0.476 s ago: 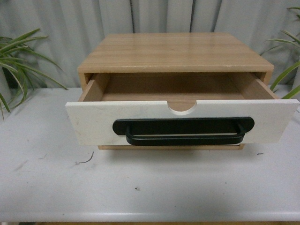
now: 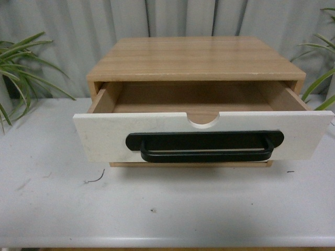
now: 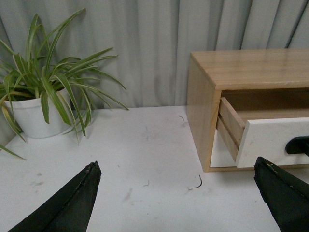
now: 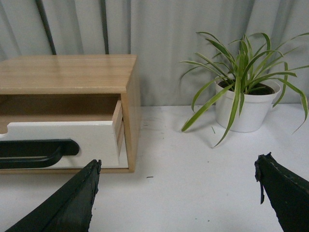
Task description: Close drawer sideways
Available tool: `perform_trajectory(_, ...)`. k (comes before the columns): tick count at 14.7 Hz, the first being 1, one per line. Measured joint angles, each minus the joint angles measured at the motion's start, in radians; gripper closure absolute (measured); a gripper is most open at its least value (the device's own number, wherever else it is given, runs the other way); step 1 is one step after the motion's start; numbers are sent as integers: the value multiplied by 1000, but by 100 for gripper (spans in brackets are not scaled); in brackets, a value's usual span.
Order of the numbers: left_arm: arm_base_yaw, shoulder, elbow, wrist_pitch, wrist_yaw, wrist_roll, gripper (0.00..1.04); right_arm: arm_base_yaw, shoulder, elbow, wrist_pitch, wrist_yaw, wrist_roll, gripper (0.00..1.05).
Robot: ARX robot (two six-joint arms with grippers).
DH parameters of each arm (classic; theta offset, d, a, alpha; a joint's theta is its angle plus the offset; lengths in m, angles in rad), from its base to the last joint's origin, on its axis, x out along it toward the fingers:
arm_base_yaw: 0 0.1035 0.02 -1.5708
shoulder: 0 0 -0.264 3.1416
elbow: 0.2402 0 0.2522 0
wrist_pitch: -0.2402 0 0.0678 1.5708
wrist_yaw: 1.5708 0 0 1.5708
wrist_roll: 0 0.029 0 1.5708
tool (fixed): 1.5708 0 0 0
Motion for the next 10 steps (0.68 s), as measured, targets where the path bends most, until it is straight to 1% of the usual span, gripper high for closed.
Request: perform_trajectory(10, 0, 0, 0, 0, 0, 0, 7, 0, 0, 0, 0, 0, 0, 6)
